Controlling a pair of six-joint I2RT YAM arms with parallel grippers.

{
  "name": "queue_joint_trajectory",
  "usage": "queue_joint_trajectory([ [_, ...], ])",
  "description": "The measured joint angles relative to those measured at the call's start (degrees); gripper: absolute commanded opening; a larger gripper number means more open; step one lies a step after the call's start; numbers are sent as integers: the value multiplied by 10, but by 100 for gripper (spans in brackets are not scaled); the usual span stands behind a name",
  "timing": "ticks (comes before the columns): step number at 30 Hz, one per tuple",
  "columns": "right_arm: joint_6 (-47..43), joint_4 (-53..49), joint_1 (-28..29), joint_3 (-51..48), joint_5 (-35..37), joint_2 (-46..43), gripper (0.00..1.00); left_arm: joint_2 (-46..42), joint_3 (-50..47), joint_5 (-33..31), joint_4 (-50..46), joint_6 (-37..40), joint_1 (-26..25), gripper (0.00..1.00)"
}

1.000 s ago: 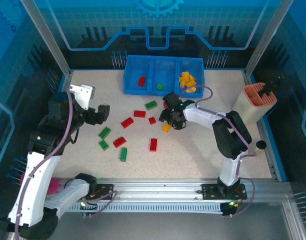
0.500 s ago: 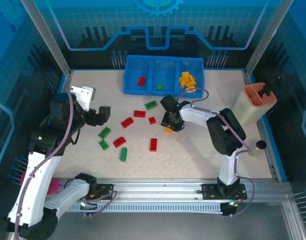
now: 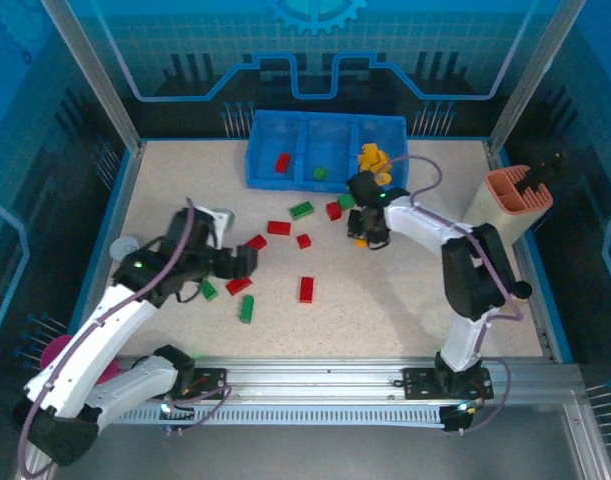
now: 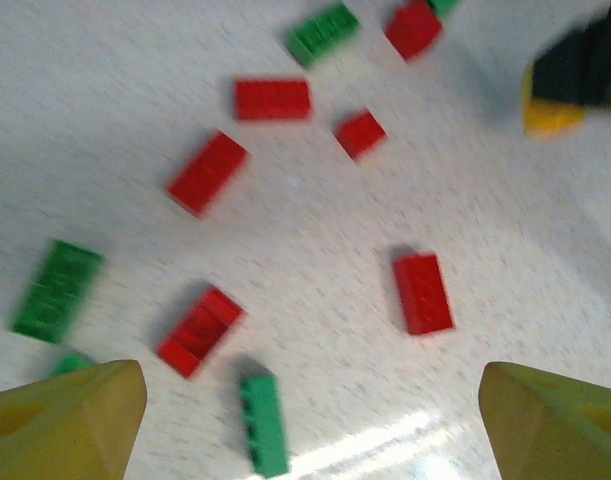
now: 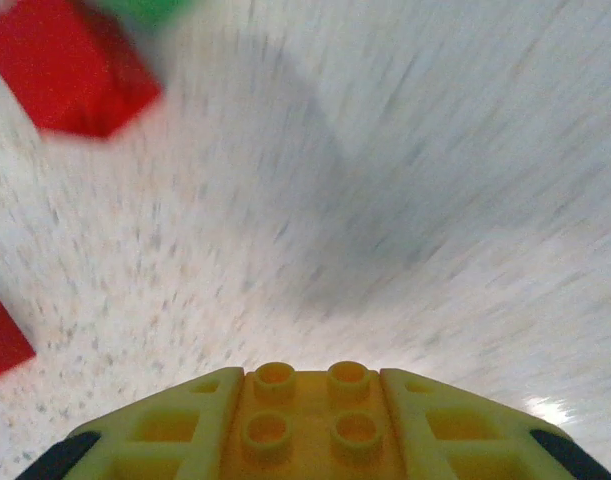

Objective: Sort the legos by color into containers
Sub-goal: Pick up the lego from the center of the table, then place the lego in the container.

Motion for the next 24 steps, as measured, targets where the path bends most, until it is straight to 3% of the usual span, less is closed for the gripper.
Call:
queue_joint_trajectory([
  [5, -132, 25, -57, 94, 33, -8, 25, 95, -35, -27, 43, -92, -114, 86],
  [11, -241, 79, -71, 178, 67, 46, 26, 224, -31, -60, 98, -176, -197, 85],
  [17, -280, 111, -97, 223, 71, 148, 27, 373, 78, -99, 94, -195, -235, 84],
  [24, -303, 126, -123, 270, 57, 226, 32, 483, 160, -123, 73, -194, -239, 83],
])
